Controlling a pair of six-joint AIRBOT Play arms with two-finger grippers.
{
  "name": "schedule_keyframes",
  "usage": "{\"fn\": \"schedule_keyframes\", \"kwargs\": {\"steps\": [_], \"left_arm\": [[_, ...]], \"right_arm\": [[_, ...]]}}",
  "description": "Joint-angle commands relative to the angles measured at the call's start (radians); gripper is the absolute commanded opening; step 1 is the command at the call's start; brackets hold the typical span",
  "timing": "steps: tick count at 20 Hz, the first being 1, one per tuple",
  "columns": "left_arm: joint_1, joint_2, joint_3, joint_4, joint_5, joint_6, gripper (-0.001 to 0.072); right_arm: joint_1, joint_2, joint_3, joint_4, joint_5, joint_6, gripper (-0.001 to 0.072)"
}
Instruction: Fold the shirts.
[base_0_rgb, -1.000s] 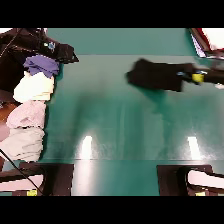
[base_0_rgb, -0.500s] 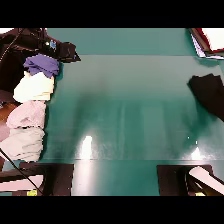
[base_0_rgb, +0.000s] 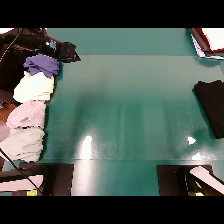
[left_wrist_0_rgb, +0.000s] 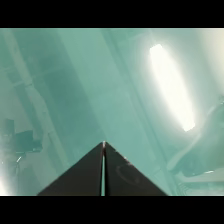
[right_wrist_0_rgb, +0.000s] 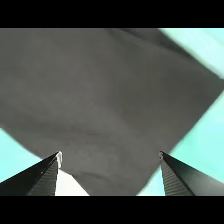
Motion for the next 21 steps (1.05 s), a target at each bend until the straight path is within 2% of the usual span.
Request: {"fn": "schedule_keyframes", "kwargs": {"steps": [1,3,4,6,8,14,21], "left_arm": [[0.0,0.0,0.0,0.002,0.0,0.004,0.0025],[0.0,0.0,0.0,0.002,0.001,0.004,0.0025],[0.0,0.0,0.0,0.002,0.001,0.007,0.0025],[0.0,0.0,0.0,0.002,0.0,0.023,0.0025],[0.0,0.0,0.0,0.001,-0.027,0.022,0.0025],[0.0,0.0,0.0,0.001,-0.004,0.022,0.0025],[0.0,0.0,0.0,0.001,0.001,0.022,0.0025]], "right_arm": [[0.02,0.001,0.133,-0.011,0.138,0.131,0.0696],[0.104,0.001,0.189,0.161,0.202,0.129,0.0667],[0.165,0.001,0.21,0.222,0.223,0.127,0.0577],[0.334,0.001,0.244,0.279,0.221,0.127,0.0261],[0.497,0.001,0.275,0.278,0.199,0.114,0.0024],[0.782,-0.045,0.39,0.276,0.199,0.1,0.0019],[0.85,-0.108,0.448,0.28,0.278,0.101,0.0018]]}}
